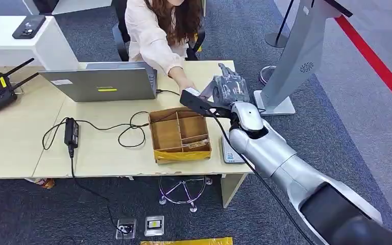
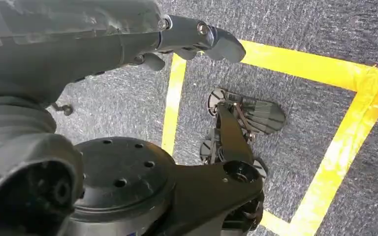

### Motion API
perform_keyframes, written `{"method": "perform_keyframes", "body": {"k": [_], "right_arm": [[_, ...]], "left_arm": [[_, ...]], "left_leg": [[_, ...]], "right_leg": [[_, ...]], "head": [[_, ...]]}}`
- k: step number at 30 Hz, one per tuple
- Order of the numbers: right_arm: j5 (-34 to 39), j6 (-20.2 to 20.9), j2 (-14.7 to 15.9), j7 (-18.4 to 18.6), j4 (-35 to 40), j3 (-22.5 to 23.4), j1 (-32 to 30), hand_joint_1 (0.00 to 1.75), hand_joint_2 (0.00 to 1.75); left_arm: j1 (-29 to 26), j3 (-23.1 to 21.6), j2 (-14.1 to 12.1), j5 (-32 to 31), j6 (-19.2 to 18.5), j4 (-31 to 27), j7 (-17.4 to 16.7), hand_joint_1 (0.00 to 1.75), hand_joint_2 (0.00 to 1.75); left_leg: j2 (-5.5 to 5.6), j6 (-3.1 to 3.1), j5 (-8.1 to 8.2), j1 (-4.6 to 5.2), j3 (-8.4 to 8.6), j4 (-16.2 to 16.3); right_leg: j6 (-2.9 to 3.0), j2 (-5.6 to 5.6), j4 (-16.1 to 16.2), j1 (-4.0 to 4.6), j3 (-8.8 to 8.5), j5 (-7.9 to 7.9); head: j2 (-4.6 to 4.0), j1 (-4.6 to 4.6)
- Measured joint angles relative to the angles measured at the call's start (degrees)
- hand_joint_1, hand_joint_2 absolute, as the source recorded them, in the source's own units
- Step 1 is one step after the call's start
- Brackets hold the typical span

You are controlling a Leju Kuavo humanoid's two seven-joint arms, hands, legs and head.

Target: Pass the card to the sensor for recognition and then transmit it.

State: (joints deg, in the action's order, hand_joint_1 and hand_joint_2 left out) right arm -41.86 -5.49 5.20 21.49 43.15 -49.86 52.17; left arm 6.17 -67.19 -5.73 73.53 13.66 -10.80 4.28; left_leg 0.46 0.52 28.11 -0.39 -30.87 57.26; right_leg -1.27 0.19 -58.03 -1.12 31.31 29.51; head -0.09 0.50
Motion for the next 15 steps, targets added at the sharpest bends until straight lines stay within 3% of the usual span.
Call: {"method": "perform_keyframes", "body": {"k": [1,2,9,15], "right_arm": [[-0.33,0.13,0.00,-0.02,0.02,0.24,-0.10,0.58,1.75],[-0.66,0.31,0.00,-0.02,0.04,0.44,-0.18,0.00,0.00],[-3.23,-1.14,-0.07,-3.01,1.64,1.86,-1.36,0.00,0.00],[-4.39,-1.25,-0.09,-2.91,3.06,3.17,-2.26,0.00,0.00]], "left_arm": [[0.00,0.00,0.00,0.00,0.02,0.00,0.00,0.00,0.00],[-0.01,0.00,0.00,0.02,0.07,0.00,-0.07,0.00,0.00],[-0.01,0.00,0.00,0.04,0.30,0.00,-0.42,0.00,0.00],[0.01,0.00,0.00,-0.44,0.31,0.00,-0.42,0.00,0.00]], "left_leg": [[0.00,0.00,0.00,0.00,0.00,0.00],[0.00,0.00,0.00,0.00,0.00,0.00],[0.00,0.00,0.00,0.00,0.00,0.00],[0.00,0.00,0.00,0.00,0.00,0.00]], "right_leg": [[0.00,0.01,0.00,0.00,0.00,0.00],[0.00,0.02,0.00,0.00,0.00,0.00],[0.00,0.01,0.00,0.00,0.00,0.00],[0.00,0.00,0.00,0.00,0.00,0.00]], "head": [[0.00,0.00],[0.00,0.00],[0.00,0.00],[0.00,0.00]]}}
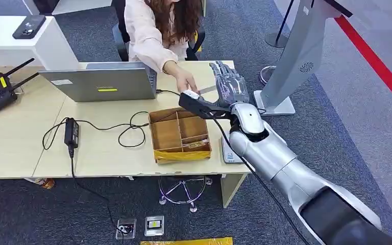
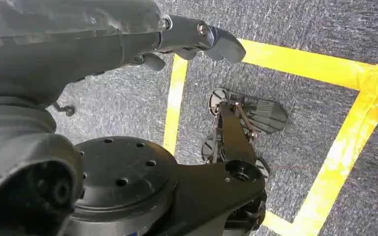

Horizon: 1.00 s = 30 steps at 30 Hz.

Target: Pass the card to the sensor for recognition and then transmit it.

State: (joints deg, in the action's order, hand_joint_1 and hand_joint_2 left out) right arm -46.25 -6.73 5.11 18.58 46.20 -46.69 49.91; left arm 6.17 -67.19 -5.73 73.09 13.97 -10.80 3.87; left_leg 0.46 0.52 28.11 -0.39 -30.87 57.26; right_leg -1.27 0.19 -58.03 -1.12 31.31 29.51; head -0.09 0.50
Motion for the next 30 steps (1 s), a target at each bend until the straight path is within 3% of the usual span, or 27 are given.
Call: {"method": "perform_keyframes", "body": {"k": [10,17,24,30], "right_arm": [[-1.79,-0.07,0.35,1.22,2.28,1.66,-1.53,0.00,0.00],[-3.65,-0.87,2.65,2.78,10.42,3.50,-5.85,0.00,0.00],[-7.83,-1.99,7.64,5.86,24.80,6.38,-15.60,0.00,0.00],[-6.53,-2.90,11.67,5.22,35.17,7.30,-21.98,0.00,0.00]], "left_arm": [[0.01,-0.02,0.00,-0.31,-0.28,0.00,0.00,0.00,0.00],[-0.06,-0.02,0.00,0.61,-0.31,0.00,-0.18,0.00,0.00],[-0.27,0.04,0.20,1.90,-0.09,0.00,0.09,0.00,0.00],[-0.37,0.70,0.33,3.74,0.61,0.00,1.22,0.00,0.00]], "left_leg": [[0.00,0.00,0.00,0.00,0.03,0.01],[-0.08,0.00,0.01,0.00,0.07,0.01],[-0.05,0.02,0.02,0.01,0.08,0.01],[-0.15,0.00,0.04,0.01,0.07,0.01]], "right_leg": [[0.00,-0.02,0.00,0.00,0.01,0.00],[0.00,-0.08,0.02,0.00,0.01,0.00],[0.00,-0.03,0.04,-0.01,-0.02,0.00],[-0.01,-0.06,0.04,-0.01,-0.01,-0.01]], "head": [[0.00,0.00],[0.00,0.00],[0.00,-0.02],[0.00,0.00]]}}
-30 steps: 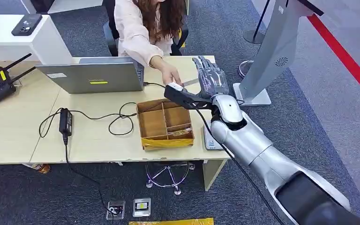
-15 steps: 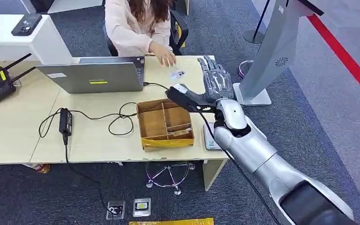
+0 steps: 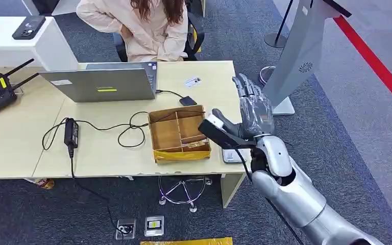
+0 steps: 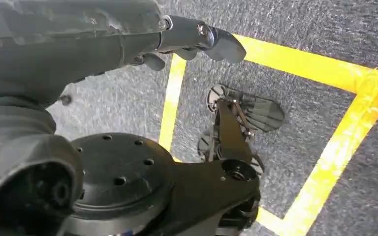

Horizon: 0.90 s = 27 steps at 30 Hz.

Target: Pass the card to the sensor for recognition and then transmit it.

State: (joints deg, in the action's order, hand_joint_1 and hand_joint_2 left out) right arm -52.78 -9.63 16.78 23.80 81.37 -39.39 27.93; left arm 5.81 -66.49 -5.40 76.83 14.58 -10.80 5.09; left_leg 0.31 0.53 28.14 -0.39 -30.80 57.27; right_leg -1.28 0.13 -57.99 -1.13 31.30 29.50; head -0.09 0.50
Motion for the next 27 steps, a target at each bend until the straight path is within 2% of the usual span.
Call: {"method": "perform_keyframes", "body": {"k": [8,16,23,24,27], "right_arm": [[-4.21,-1.30,2.23,1.31,10.63,-0.96,-4.84,0.00,0.00],[-3.60,3.38,3.09,1.36,18.16,-4.30,-8.62,0.00,0.00],[-7.28,2.99,2.80,1.62,20.50,-8.24,-10.89,0.00,0.00],[-8.25,2.97,2.67,2.17,20.50,-8.64,-11.38,0.00,0.00],[-11.71,5.30,2.08,7.05,20.50,-9.38,-12.54,0.00,0.00]], "left_arm": [[-0.10,1.77,0.24,2.22,1.11,0.00,0.20,0.00,0.00],[-0.11,3.65,0.52,3.84,2.32,0.00,0.20,0.00,0.00],[-0.11,5.18,0.79,4.74,3.34,0.00,0.40,0.00,0.00],[-0.11,5.35,0.87,4.78,3.50,0.00,0.59,0.00,0.00],[-0.09,6.12,1.14,5.00,4.15,0.00,0.72,0.00,0.00]], "left_leg": [[-0.07,0.00,0.00,-0.01,0.02,-0.02],[-0.06,0.00,0.00,-0.01,0.00,-0.02],[-0.06,0.00,0.00,-0.01,0.00,-0.03],[-0.06,0.00,0.00,-0.01,0.00,-0.03],[-0.06,0.00,0.00,-0.01,-0.01,-0.03]], "right_leg": [[0.03,-0.09,0.00,0.01,0.00,-0.03],[0.04,-0.10,0.00,0.01,0.00,-0.03],[0.04,-0.09,0.00,0.01,0.00,-0.03],[0.04,-0.08,0.00,0.01,-0.01,-0.03],[0.04,-0.09,0.00,0.01,-0.01,-0.03]], "head": [[0.00,0.00],[0.00,-0.02],[0.00,0.00],[0.00,0.00],[0.00,-0.02]]}}
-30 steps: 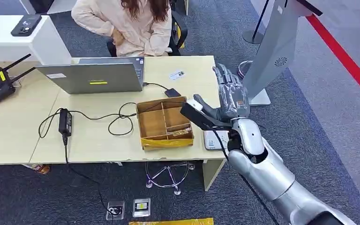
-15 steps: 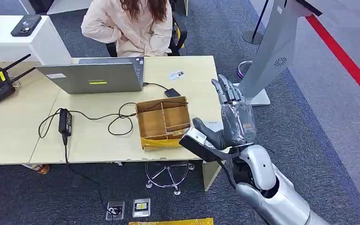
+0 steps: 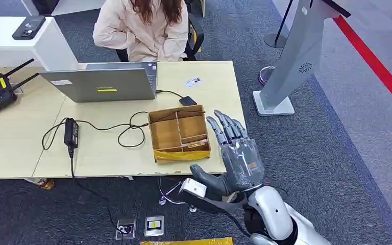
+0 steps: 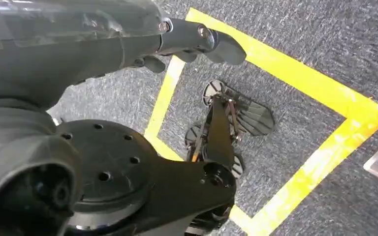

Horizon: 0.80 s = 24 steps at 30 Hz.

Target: Pass the card to the sensor for recognition and then transmit it.

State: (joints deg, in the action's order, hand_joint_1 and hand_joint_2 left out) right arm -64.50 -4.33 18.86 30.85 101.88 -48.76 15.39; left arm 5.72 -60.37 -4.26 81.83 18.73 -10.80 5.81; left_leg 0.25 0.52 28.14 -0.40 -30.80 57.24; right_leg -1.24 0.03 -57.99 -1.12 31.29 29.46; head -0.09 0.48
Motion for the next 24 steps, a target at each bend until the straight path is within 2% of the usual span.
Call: {"method": "perform_keyframes", "body": {"k": [2,4,12,13,18,21,24], "right_arm": [[-1.55,0.72,-0.37,3.31,-0.09,-0.26,-0.49,0.00,0.00],[-2.26,0.64,-0.55,4.23,-0.17,-0.50,-0.75,0.00,0.00],[-2.34,0.33,-1.20,4.69,-0.37,-0.76,-1.60,0.00,0.00],[-2.34,0.22,-1.29,4.97,-0.46,-0.76,-1.72,0.00,1.75],[-2.37,-1.92,-2.14,5.28,-1.14,-0.85,-2.12,0.00,1.75],[-2.39,-4.15,-2.97,4.16,-1.90,-0.92,-2.09,0.00,1.75],[-2.13,-4.59,-4.01,2.64,-3.36,-1.24,-1.57,0.00,1.75]], "left_arm": [[-0.01,0.09,0.18,0.31,0.44,0.00,0.00,0.00,0.00],[-0.01,0.35,0.37,0.35,0.63,0.00,0.00,0.00,0.00],[-0.01,1.09,0.74,0.37,0.96,0.00,0.00,0.00,0.00],[-0.01,1.22,0.79,0.37,1.02,0.00,0.00,0.00,0.00],[-0.01,1.46,1.05,0.55,2.47,0.00,-1.27,0.00,0.00],[-0.01,1.70,1.36,0.66,3.69,0.00,-2.08,0.00,0.00],[-0.01,1.79,1.57,0.48,4.41,0.00,-2.75,0.00,0.00]], "left_leg": [[0.00,0.00,0.00,0.00,0.00,0.00],[0.00,0.00,0.00,0.00,0.00,0.00],[0.00,0.00,0.00,0.00,0.00,0.00],[0.00,0.00,0.00,0.00,0.00,0.00],[0.00,0.00,0.00,0.00,-0.01,0.00],[0.00,0.00,0.00,0.00,-0.02,0.00],[0.00,0.00,0.00,0.00,-0.04,-0.01]], "right_leg": [[0.00,0.00,0.00,0.00,0.00,0.00],[0.00,0.01,0.00,0.00,0.00,0.00],[0.00,0.00,0.00,0.00,0.00,0.00],[0.00,0.01,0.00,0.00,0.00,0.00],[0.00,0.00,0.00,0.00,0.00,0.00],[0.00,0.01,0.00,0.00,0.00,0.00],[0.00,0.00,-0.01,0.00,0.00,0.00]], "head": [[0.00,0.00],[0.00,0.02],[0.00,0.02],[0.00,0.00],[0.00,0.02],[0.00,0.02],[0.00,0.02]]}}
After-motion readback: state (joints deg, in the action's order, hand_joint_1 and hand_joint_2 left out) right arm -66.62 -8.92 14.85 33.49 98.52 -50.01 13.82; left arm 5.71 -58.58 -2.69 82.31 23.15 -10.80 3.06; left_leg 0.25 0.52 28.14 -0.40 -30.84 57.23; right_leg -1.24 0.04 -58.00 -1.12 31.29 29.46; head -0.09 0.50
